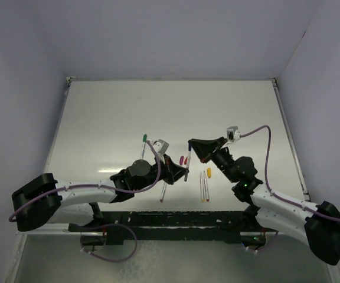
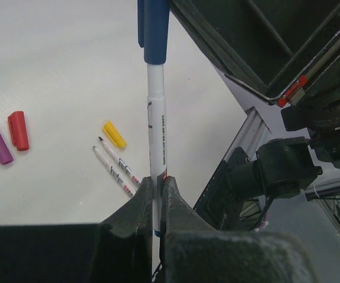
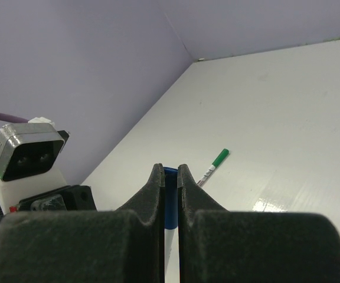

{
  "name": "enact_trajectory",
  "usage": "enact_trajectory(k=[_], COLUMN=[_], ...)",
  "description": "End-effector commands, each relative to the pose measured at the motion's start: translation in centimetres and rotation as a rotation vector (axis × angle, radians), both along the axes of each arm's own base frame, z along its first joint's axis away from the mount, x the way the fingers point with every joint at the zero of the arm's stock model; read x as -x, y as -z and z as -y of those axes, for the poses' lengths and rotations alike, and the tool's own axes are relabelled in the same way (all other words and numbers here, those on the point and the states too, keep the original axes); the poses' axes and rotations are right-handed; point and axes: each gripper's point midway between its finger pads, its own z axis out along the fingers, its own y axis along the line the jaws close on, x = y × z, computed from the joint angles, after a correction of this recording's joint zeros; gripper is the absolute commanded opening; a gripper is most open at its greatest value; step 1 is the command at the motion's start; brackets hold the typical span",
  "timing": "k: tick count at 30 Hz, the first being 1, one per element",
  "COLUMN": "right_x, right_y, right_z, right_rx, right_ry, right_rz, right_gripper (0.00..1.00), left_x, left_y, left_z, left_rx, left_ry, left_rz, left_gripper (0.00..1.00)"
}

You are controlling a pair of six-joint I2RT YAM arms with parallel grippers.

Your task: Insert the pens into the pen caps

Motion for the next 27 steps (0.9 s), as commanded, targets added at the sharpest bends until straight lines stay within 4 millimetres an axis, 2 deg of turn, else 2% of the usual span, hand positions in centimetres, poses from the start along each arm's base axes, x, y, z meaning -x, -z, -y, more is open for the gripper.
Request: enact_trajectory(k=[1,6,15,27], right_x=[0.6,0.9,1.1,1.6], right_y=[-0.8,0.0,0.1,1.3], right_z=[0.2,0.1,-0.5,-2.0], right_rx=[-0.056,-0.076,-0.085,0.004], right_ry=[-0.009,-0.026,-0.059,-0.133], right_rz=[0.017,-0.014,-0.040,-0.060], right_gripper=[0.00,0.00,0.00,0.00], left_x=[-0.7,-1.1,-2.4,-4.0], left_y=[-3.3,-3.7,-3.9,-7.1], left_z=[0.5,0.3,-0.1,-1.3], left_rx=[0.101,0.125,0.138,0.159], left_ry=[-0.019,-0.044,-0.113,-0.203], left_rz=[0.079,0.105,0.147,0.285], left_gripper=[0.00,0.00,0.00,0.00])
